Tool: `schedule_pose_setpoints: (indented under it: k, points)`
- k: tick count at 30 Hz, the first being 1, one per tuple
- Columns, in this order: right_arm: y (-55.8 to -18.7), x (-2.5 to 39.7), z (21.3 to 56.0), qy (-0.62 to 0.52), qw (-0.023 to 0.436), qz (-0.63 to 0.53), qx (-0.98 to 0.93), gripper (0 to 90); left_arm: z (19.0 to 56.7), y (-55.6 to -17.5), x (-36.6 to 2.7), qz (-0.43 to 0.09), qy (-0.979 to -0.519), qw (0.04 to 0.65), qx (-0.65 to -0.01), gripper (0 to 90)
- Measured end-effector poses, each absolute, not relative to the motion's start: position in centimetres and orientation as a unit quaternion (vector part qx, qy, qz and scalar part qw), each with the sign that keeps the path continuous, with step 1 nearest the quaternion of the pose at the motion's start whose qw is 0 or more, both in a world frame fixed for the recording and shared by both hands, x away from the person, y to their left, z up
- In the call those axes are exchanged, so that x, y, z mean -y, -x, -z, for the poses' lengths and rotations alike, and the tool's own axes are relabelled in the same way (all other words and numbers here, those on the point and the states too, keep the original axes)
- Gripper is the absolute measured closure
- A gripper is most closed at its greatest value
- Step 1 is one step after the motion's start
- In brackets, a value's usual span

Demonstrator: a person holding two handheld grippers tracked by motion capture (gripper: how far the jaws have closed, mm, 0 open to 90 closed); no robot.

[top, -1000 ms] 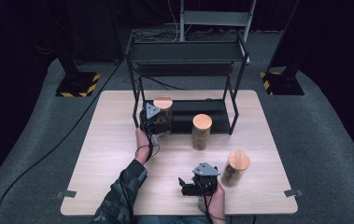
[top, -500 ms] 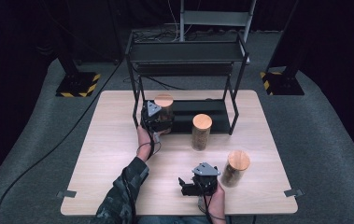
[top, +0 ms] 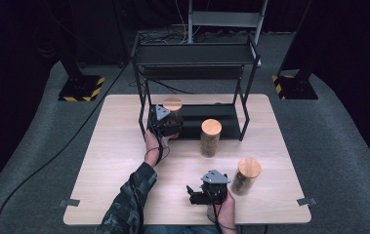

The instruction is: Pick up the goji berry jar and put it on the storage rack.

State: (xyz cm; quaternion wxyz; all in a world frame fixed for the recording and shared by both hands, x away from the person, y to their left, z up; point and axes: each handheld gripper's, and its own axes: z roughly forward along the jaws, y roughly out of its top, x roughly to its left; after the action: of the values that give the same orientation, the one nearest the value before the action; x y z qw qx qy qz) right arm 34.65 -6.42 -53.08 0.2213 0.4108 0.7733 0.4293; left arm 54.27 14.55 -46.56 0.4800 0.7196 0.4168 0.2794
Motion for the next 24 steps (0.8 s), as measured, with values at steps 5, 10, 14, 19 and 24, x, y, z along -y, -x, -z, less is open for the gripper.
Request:
schedule_pose_setpoints:
  k: [5, 10, 14, 19, 24]
  points:
    - [-34.6, 6.4, 53.1, -0.411, 0.221, -0.429, -0.773, 0.7, 46.7, -54.5, -14.6, -0.28, -0.72, 0.477, -0.419, 24.7]
    - [-34.6, 6.4, 53.1, -0.411, 0.222, -0.43, -0.773, 0.7, 46.9, -54.8, -14.7, -0.281, -0.72, 0.474, -0.423, 24.7]
    - [-34.6, 6.4, 53.1, -0.411, 0.222, -0.429, -0.773, 0.7, 47.2, -55.0, -14.8, -0.281, -0.72, 0.47, -0.426, 24.7]
    - [-34.6, 6.4, 53.1, -0.411, 0.223, -0.43, -0.773, 0.7, 47.5, -55.2, -14.7, -0.284, -0.721, 0.466, -0.426, 24.7]
    - [-34.6, 6.4, 53.1, -0.411, 0.223, -0.43, -0.773, 0.7, 47.7, -55.5, -14.6, -0.287, -0.721, 0.463, -0.428, 24.7]
